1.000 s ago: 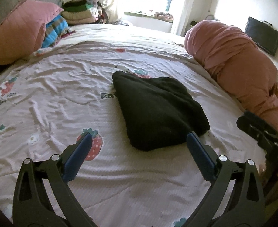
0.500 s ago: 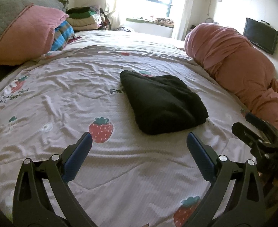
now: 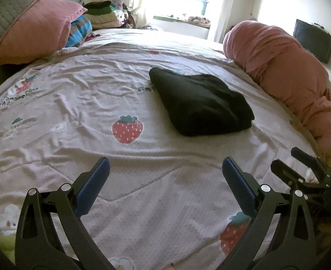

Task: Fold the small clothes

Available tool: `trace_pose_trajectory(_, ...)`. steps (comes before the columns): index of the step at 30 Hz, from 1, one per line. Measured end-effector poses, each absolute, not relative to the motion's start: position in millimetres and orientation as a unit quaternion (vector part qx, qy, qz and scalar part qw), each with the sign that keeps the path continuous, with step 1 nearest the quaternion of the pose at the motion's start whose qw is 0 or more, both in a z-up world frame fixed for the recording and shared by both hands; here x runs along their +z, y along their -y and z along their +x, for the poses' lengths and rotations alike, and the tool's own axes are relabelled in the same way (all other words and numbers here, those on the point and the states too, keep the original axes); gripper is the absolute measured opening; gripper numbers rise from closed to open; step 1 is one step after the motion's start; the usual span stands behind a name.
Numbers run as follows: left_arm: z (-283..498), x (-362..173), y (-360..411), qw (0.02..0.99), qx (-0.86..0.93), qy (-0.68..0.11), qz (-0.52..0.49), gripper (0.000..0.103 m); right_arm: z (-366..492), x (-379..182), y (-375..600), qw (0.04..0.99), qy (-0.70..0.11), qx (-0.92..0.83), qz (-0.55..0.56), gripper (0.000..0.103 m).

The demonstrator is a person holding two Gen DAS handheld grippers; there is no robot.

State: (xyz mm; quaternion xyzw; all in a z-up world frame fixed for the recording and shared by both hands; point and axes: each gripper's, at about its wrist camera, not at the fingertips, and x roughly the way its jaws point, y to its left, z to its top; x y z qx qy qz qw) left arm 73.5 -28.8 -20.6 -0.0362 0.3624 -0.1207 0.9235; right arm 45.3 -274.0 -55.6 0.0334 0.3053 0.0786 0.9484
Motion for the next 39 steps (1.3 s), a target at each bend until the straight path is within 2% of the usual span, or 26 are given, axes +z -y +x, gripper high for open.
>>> trace_pose_trajectory(39,77.0,-32.2,31.4,0.921,-0.102,-0.376,-0.027,0.094,46.4,-70.8,277.6,0.948,-0.312,0.056,0.025,0.098)
